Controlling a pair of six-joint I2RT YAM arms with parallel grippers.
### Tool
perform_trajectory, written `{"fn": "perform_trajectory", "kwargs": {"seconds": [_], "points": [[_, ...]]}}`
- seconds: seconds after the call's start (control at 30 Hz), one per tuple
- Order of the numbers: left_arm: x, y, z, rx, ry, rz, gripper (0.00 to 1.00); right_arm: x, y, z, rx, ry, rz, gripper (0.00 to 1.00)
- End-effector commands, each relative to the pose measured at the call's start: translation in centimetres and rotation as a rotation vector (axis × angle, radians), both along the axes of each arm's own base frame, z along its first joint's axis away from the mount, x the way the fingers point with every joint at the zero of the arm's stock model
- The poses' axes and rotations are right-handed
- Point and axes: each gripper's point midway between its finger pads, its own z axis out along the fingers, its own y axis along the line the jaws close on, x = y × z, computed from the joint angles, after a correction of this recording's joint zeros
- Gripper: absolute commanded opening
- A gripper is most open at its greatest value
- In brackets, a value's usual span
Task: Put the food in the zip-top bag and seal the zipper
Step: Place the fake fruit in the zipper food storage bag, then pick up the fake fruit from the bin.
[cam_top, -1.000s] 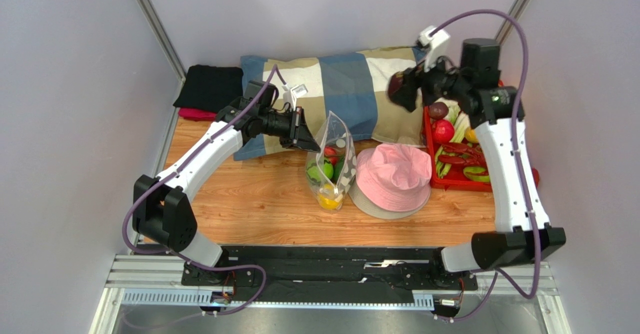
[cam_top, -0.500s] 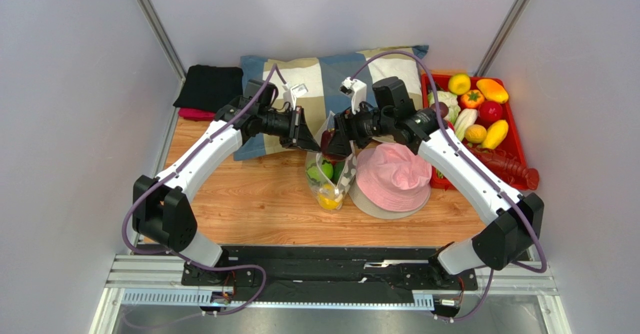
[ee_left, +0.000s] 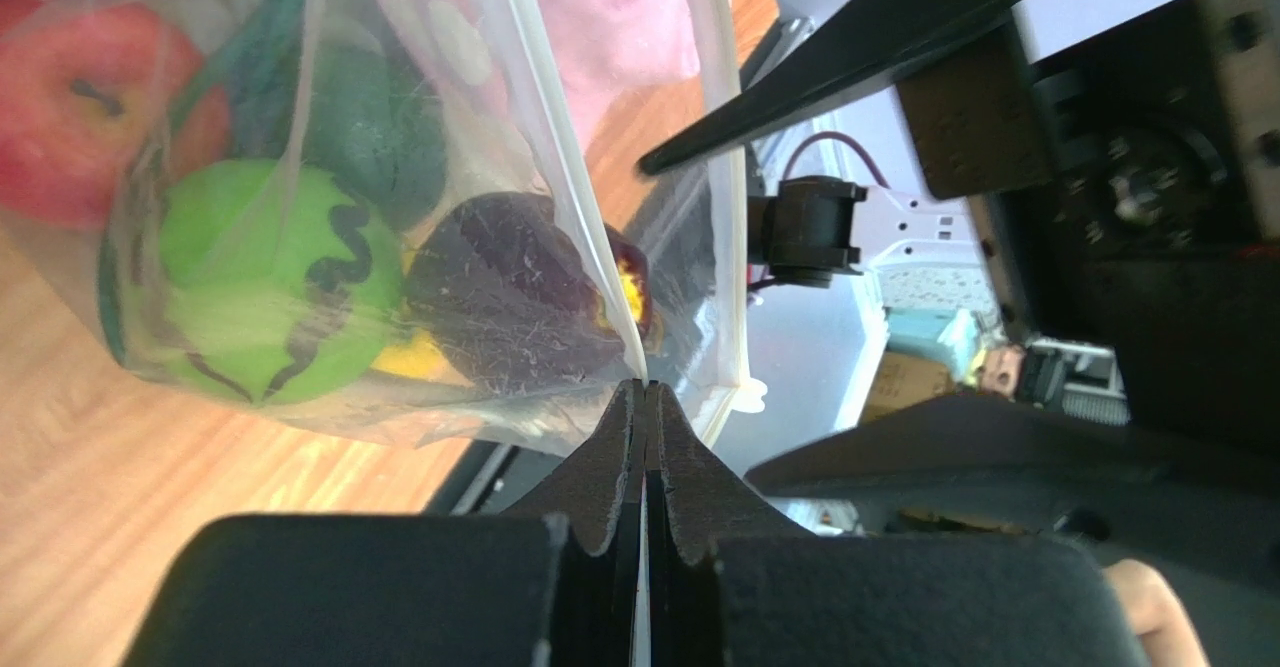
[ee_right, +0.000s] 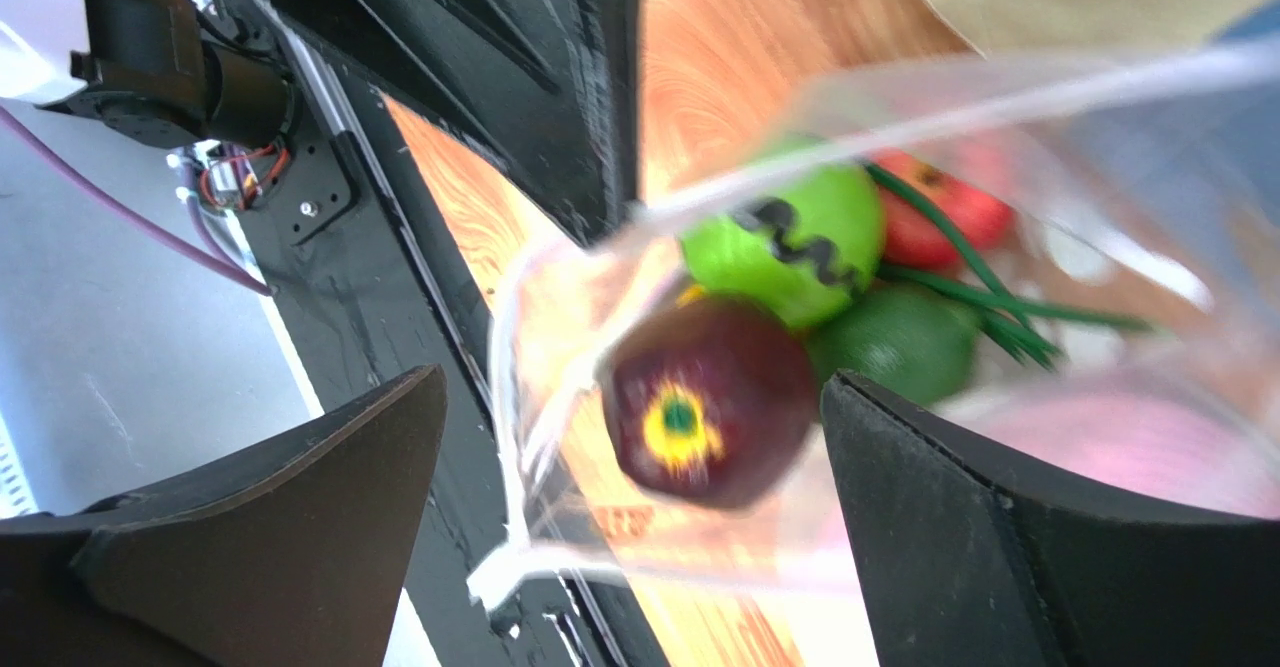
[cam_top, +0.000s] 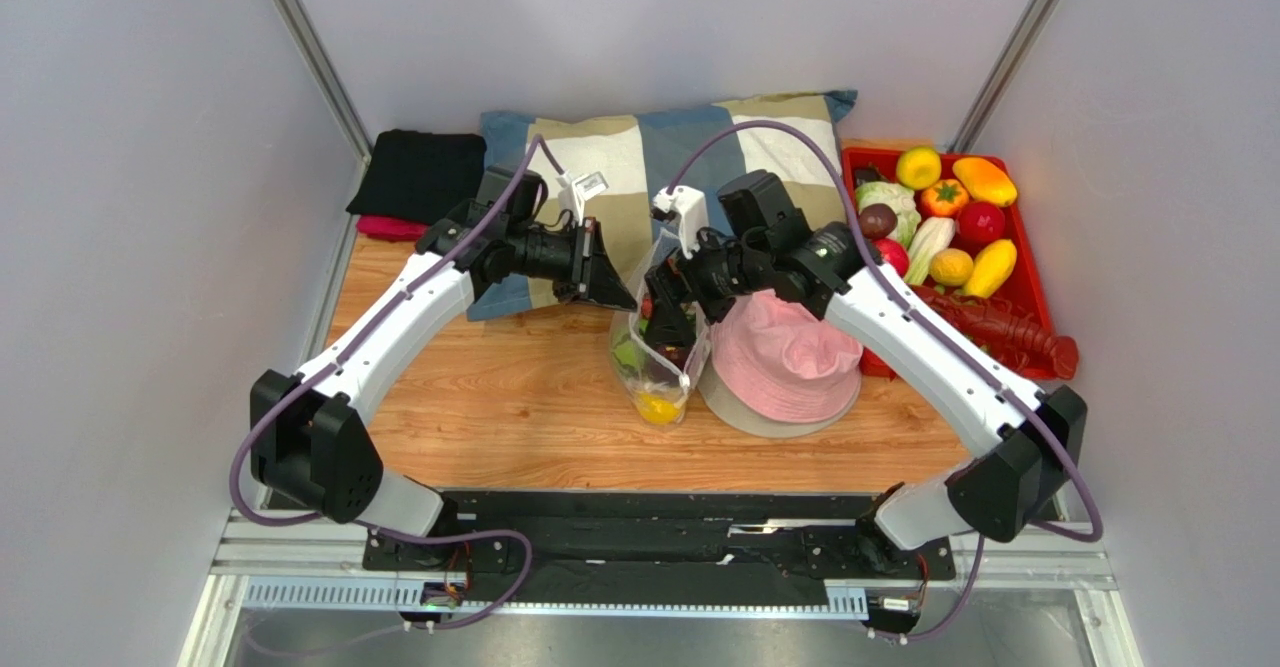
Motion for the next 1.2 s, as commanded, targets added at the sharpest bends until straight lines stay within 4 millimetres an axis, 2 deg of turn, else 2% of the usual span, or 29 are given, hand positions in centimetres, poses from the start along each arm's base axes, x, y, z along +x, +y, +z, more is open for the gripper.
{"fn": "perform_trajectory", "kwargs": {"seconds": [0.0,0.1,0.13,0.2,0.27,0.37,0.43,0.53,0.6,0.63,0.67,0.7,0.73,0.77,0.8,0.83,0.9,0.93,0.97,1.0,1.03,1.07,1.17], "points": [[-1.6,0.2,1.1,-0.060,0.058,0.020,0.00,-1.1,-2.4,4.8,0.049,-0.167,-0.001,1.00],[-2.2,0.1,0.7,-0.095,0.129,0.055,0.00,-2.6,-4.5,4.7,0.058,-0.210,-0.048,1.00],[-2.1,0.0,0.8,-0.113,0.126,0.066,0.00,-3.8,-5.5,4.0,0.062,-0.214,-0.055,0.99],[-2.7,0.0,0.3,-0.131,0.210,0.110,0.00,-4.8,-6.1,3.4,0.083,-0.228,-0.048,0.97],[-2.6,0.1,0.4,-0.159,0.254,0.170,0.00,-6.6,-6.8,1.9,0.111,-0.220,-0.025,0.93],[-2.3,0.3,0.9,-0.182,0.259,0.254,0.00,-8.3,-7.2,0.6,0.154,-0.234,-0.001,0.92],[-2.5,0.3,0.9,-0.165,0.257,0.267,0.00,-8.7,-7.1,0.4,0.172,-0.251,0.012,0.92],[-2.6,-0.1,2.3,-0.192,0.214,0.238,0.00,-8.3,-7.1,0.1,0.157,-0.279,0.013,0.92],[-2.3,-0.1,2.9,-0.185,0.185,0.237,0.00,-6.3,-7.6,0.4,0.090,-0.302,-0.059,0.92],[-2.3,-0.1,2.8,-0.176,0.187,0.239,0.00,-4.4,-8.7,0.5,0.039,-0.330,-0.144,0.92],[-2.2,-0.1,3.0,-0.174,0.172,0.237,0.00,-3.6,-9.4,0.2,0.011,-0.306,-0.165,0.92],[-2.1,-0.1,3.1,-0.172,0.168,0.238,0.00,-2.5,-9.9,1.8,0.028,-0.312,-0.194,0.92],[-2.2,-0.1,3.1,-0.171,0.172,0.232,0.00,-0.4,-11.5,1.3,0.029,-0.244,-0.259,0.91],[-2.0,-0.2,3.3,-0.173,0.167,0.229,0.00,0.4,-12.5,1.1,0.024,-0.205,-0.293,0.91],[-2.0,-0.2,3.3,-0.172,0.167,0.226,0.00,1.4,-13.6,1.1,0.015,-0.190,-0.322,0.91],[-1.9,-0.3,3.4,-0.175,0.165,0.221,0.00,3.8,-15.8,0.9,-0.024,-0.188,-0.386,0.91],[-1.7,-0.4,3.5,-0.175,0.159,0.215,0.00,6.0,-18.1,0.5,-0.063,-0.180,-0.450,0.92],[-1.6,-0.5,3.8,-0.180,0.150,0.212,0.00,8.2,-20.1,0.5,-0.078,-0.181,-0.516,0.92],[-1.5,-0.6,3.9,-0.182,0.148,0.209,0.00,9.4,-21.2,0.2,-0.089,-0.175,-0.546,0.92],[-1.4,-0.7,4.1,-0.186,0.145,0.202,0.00,10.4,-22.2,0.3,-0.097,-0.174,-0.575,0.92],[-1.1,-0.8,4.5,-0.188,0.125,0.193,0.00,11.9,-24.2,1.1,-0.100,-0.192,-0.634,0.92],[-1.0,-0.8,4.6,-0.186,0.120,0.187,0.00,13.3,-25.0,-0.2,-0.111,-0.147,-0.649,0.92],[-0.9,-0.9,4.9,-0.189,0.109,0.181,0.00,16.5,-27.9,-1.1,-0.134,-0.113,-0.732,0.93]]}}
